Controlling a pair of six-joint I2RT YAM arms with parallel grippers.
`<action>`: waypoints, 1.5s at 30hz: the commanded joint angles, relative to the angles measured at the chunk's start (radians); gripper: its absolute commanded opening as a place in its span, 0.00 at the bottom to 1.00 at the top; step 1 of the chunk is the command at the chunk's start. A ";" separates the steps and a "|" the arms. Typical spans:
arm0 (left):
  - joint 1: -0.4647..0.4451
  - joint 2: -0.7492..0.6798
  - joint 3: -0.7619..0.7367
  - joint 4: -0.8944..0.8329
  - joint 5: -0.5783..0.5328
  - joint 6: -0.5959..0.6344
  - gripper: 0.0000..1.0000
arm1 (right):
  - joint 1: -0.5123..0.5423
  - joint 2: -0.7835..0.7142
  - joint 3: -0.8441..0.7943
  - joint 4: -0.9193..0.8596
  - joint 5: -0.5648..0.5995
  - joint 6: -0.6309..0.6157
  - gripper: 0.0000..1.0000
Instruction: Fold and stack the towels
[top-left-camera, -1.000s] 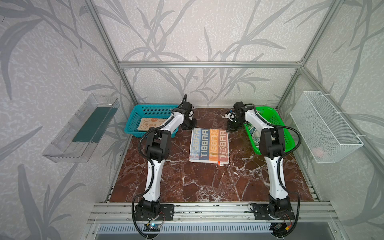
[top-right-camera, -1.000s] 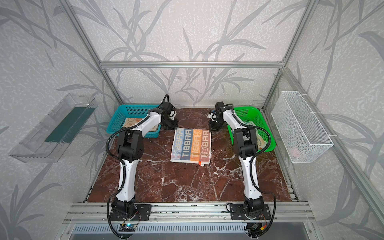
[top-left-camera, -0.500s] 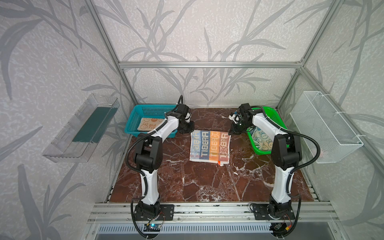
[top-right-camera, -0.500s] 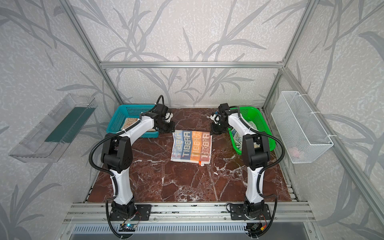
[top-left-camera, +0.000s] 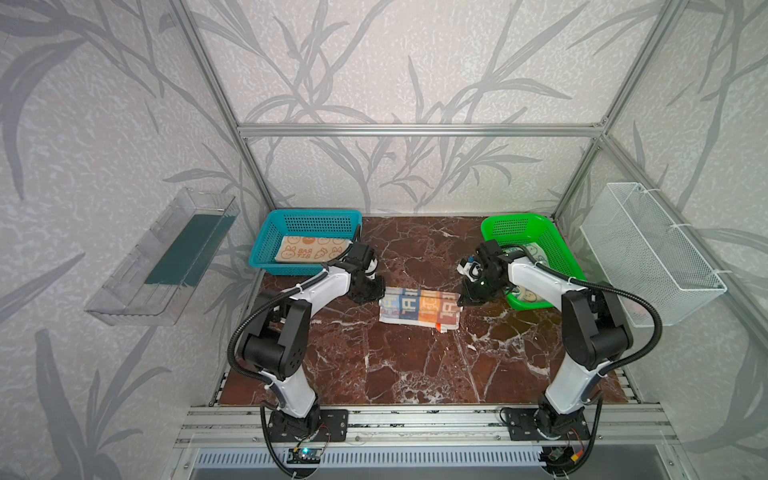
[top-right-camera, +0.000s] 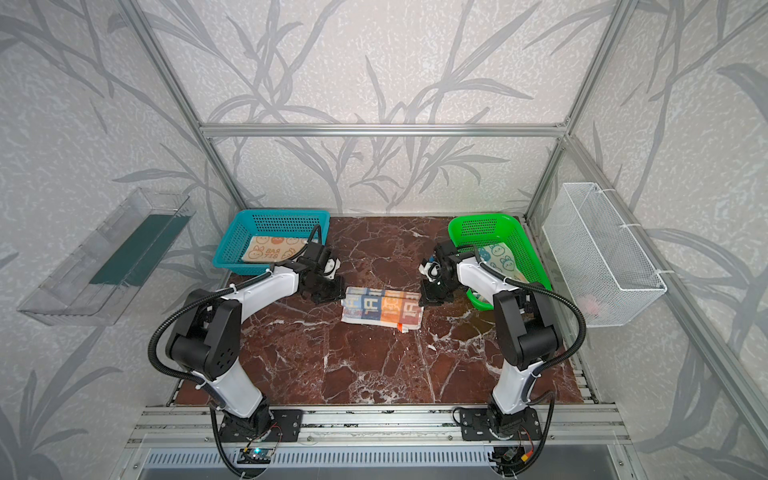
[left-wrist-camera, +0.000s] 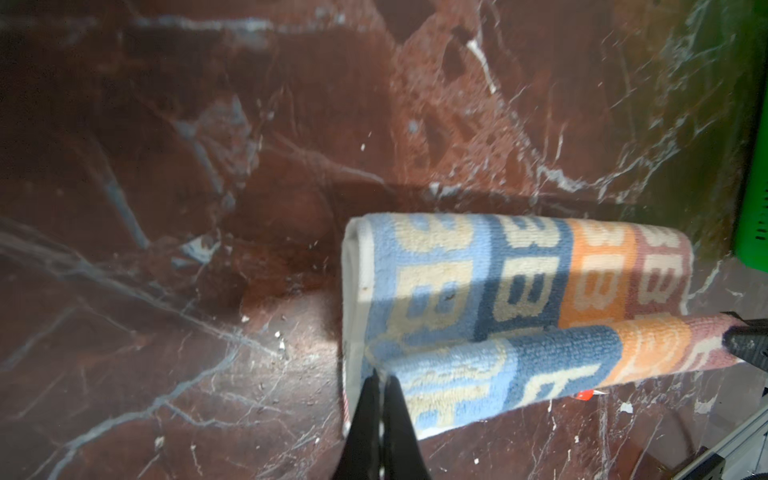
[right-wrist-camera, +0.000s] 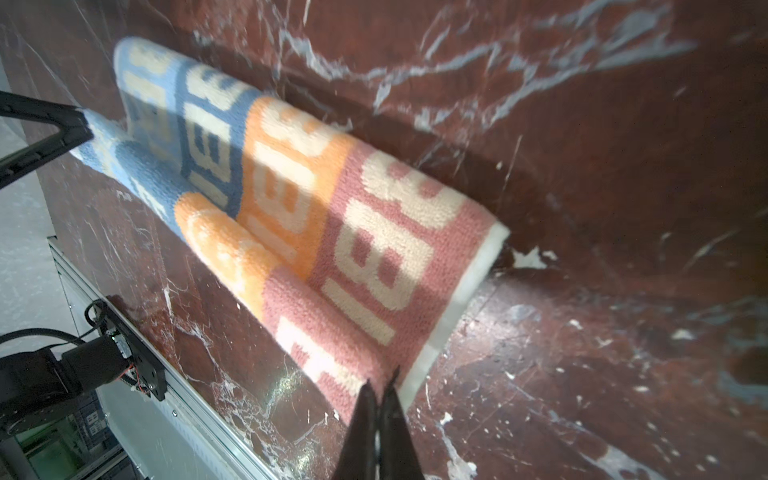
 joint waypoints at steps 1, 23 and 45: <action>0.007 -0.028 -0.032 0.058 -0.042 -0.026 0.00 | 0.019 -0.019 -0.049 0.036 0.030 0.038 0.00; 0.023 0.129 0.341 -0.084 -0.086 0.042 0.00 | -0.051 0.135 0.297 -0.116 0.049 -0.007 0.00; 0.051 0.235 0.360 -0.031 -0.036 0.016 0.00 | -0.087 0.205 0.308 -0.066 -0.029 0.011 0.00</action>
